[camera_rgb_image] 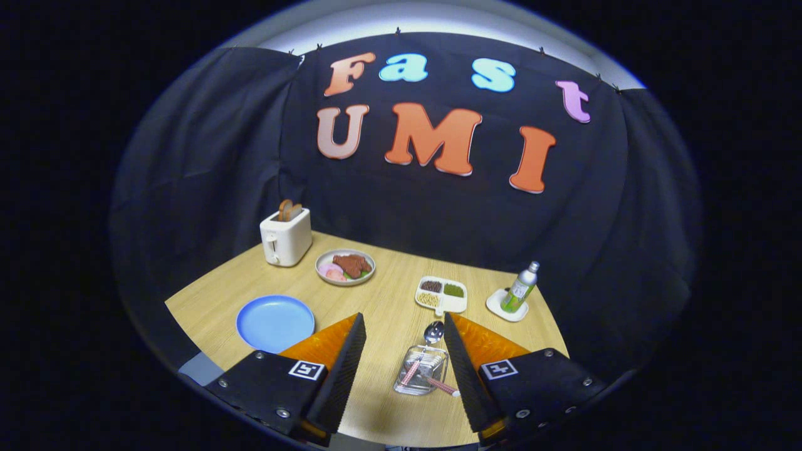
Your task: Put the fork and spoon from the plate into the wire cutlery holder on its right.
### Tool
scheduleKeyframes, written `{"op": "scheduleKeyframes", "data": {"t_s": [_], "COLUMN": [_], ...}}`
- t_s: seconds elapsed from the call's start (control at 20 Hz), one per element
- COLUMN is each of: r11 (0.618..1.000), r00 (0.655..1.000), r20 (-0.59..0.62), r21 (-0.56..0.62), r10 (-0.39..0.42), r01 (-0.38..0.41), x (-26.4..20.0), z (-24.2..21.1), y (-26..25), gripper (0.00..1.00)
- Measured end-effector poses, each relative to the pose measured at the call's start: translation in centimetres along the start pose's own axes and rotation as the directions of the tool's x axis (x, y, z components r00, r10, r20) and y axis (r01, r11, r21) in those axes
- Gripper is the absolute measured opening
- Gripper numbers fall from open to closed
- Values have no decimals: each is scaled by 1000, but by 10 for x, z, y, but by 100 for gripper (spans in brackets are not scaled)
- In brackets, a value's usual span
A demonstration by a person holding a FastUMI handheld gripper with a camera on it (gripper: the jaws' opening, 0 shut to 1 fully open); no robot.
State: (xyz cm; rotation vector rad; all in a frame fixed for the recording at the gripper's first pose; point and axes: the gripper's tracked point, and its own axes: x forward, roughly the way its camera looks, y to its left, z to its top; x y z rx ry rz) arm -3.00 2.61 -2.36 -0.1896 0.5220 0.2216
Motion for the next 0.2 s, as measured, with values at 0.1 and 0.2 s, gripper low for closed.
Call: {"op": "scheduleKeyframes", "data": {"t_s": [0.1, 0.2], "r11": [998, 998], "r00": [993, 987], "r20": [102, 154], "r21": [-3, 34], "r10": [-55, -52], "r01": [55, 47], "x": [-11, -19], "z": [7, 3], "y": [-16, -11], "gripper": [77, 79]}}
